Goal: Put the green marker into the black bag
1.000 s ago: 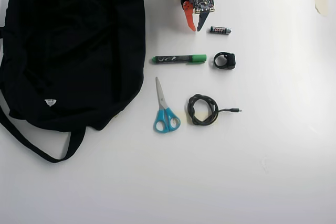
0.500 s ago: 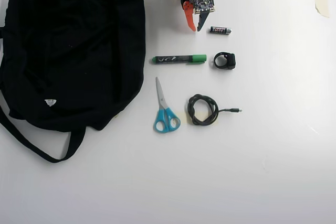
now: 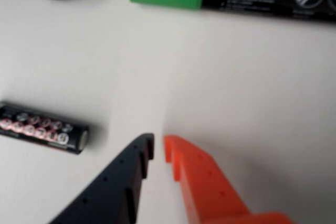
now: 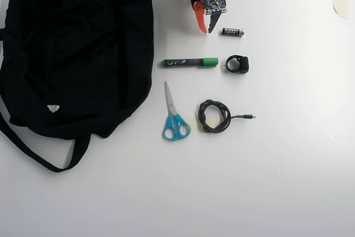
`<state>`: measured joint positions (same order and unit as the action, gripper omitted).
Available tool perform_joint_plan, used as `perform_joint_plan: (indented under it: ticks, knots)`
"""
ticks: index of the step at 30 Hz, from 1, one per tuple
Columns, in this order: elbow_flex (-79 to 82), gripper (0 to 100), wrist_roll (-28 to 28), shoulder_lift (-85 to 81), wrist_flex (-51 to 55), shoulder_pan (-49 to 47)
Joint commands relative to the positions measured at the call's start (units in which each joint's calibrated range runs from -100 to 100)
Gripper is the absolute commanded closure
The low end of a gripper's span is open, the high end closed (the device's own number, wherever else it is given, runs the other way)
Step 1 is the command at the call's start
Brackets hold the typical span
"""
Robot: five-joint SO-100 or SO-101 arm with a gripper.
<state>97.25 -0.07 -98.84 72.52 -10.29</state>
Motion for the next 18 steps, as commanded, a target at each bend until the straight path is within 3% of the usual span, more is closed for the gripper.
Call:
perform_joint_plan:
  ticks: [1,14,18]
  knots:
    - [2.12,98,-0.14,-0.42,0.18,-0.11]
    - [2.03,98,-0.35,-0.17,0.09,-0.33]
    - [1.76,98,0.13,0.08,-5.34,-0.04]
